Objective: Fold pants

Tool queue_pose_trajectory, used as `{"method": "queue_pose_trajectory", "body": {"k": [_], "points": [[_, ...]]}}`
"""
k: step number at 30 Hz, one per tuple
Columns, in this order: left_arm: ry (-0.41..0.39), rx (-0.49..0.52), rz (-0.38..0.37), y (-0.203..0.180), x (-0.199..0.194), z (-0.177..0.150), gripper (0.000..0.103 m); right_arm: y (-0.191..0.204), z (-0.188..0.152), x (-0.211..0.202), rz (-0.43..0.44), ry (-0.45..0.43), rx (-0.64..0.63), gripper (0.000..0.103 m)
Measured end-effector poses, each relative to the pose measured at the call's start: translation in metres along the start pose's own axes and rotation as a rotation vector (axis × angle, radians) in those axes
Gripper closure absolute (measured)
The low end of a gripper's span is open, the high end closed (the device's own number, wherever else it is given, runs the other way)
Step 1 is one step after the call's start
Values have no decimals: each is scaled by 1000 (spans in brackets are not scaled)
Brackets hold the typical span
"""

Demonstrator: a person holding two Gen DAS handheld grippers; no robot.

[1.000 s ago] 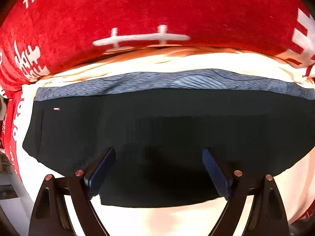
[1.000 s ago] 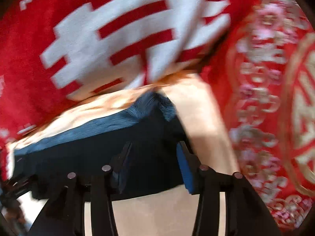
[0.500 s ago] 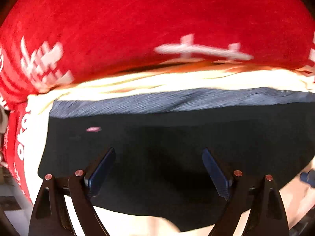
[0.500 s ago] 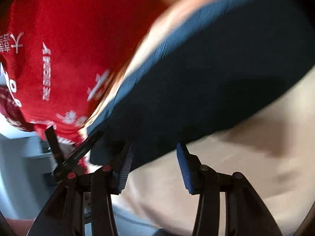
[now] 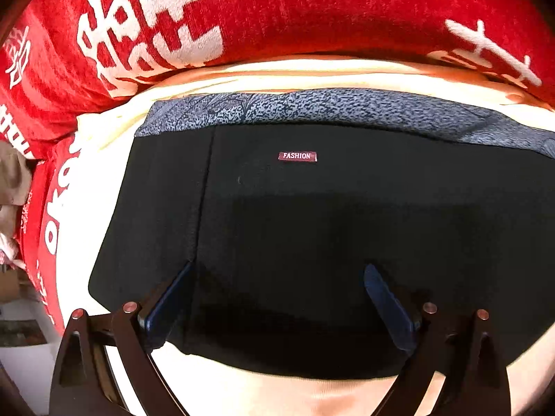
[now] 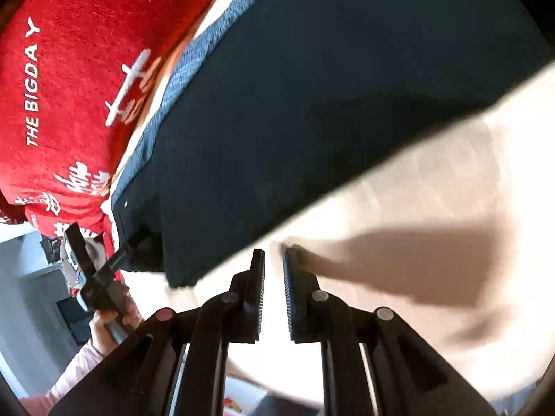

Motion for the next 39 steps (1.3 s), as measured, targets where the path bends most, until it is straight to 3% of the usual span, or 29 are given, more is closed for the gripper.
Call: {"method": "queue_pose_trajectory", "body": {"k": [5, 9, 13, 15, 20, 22, 25, 29, 34, 35, 36, 37, 39], "points": [[-23, -61, -28, 22, -10, 32, 5, 23, 5, -22, -31, -12, -90, 87], [-47, -106, -12, 58, -9, 44, 5, 62, 22, -15, -24, 8, -182, 58], [-51, -156, -4, 91, 7, 42, 5, 144, 40, 7, 37, 49, -377, 58], [-20, -173, -5, 94, 9, 25, 5, 188, 45, 19, 41, 75, -520, 58], [-44, -214, -92, 107, 24, 7, 4, 293, 51, 74, -3, 173, -873, 58], [-66, -221, -111, 109, 27, 5, 4, 322, 53, 109, -30, 218, -948, 58], [-89, -234, -142, 111, 30, 4, 4, 354, 54, 157, -51, 272, -1016, 58], [-125, -233, -165, 108, 26, -1, 3, 376, 53, 218, -149, 302, -1124, 58], [-160, -226, -178, 97, 17, -12, 1, 379, 64, 256, -225, 306, -1169, 58], [-162, -224, -180, 97, 17, -13, 1, 374, 66, 262, -230, 341, -1140, 60], [-160, -225, -182, 94, 12, -15, 1, 370, 67, 267, -223, 375, -1106, 91], [-156, -230, -182, 94, 11, -16, 1, 374, 65, 267, -189, 392, -1090, 96], [-150, -242, -181, 96, 8, -19, 1, 381, 60, 260, -183, 377, -1135, 96]]}}
Point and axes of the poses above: each gripper's, at about its wrist camera, not at the fingertips, and x roughly the way its jaws point, y to its left, z to its top, the point moved 10 cm from there along x, roughly the way its jaws point, and after that the axes turned 5 degrees about -x, right-handed, at the moved point
